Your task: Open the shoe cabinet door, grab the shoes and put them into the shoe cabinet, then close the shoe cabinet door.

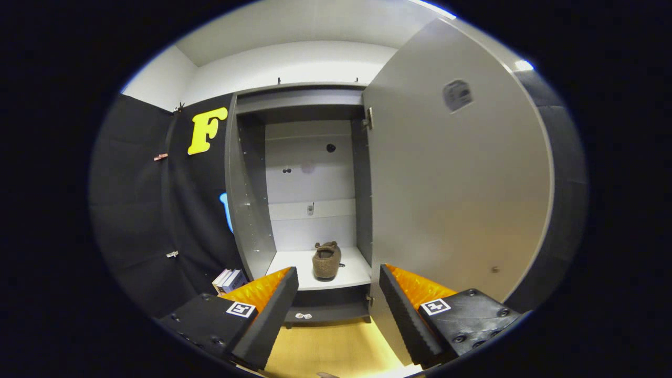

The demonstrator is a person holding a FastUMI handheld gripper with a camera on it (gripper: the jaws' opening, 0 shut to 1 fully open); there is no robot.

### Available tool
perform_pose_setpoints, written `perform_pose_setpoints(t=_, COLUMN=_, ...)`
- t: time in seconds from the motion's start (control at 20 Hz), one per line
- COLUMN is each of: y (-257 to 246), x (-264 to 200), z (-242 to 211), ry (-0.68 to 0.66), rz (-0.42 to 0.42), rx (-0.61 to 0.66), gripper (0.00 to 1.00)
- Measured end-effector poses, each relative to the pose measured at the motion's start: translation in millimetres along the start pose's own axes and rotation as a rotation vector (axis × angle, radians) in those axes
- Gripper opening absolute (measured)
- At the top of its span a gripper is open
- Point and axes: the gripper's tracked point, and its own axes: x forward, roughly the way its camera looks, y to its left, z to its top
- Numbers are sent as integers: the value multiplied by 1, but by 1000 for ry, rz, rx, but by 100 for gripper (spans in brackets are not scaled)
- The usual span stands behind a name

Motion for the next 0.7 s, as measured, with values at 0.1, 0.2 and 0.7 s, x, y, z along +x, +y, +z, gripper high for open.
perform_pose_setpoints(t=0.1, y=-20, x=-22, z=4, ry=-4, rz=5, rx=-8, gripper=98)
perform_pose_setpoints(t=0.2, y=-43, x=-41, z=0, ry=8, rz=8, rx=-19, gripper=98)
perform_pose_setpoints(t=0.7, y=-151, x=-77, z=-1, ry=2, rz=-22, rx=-19, gripper=98)
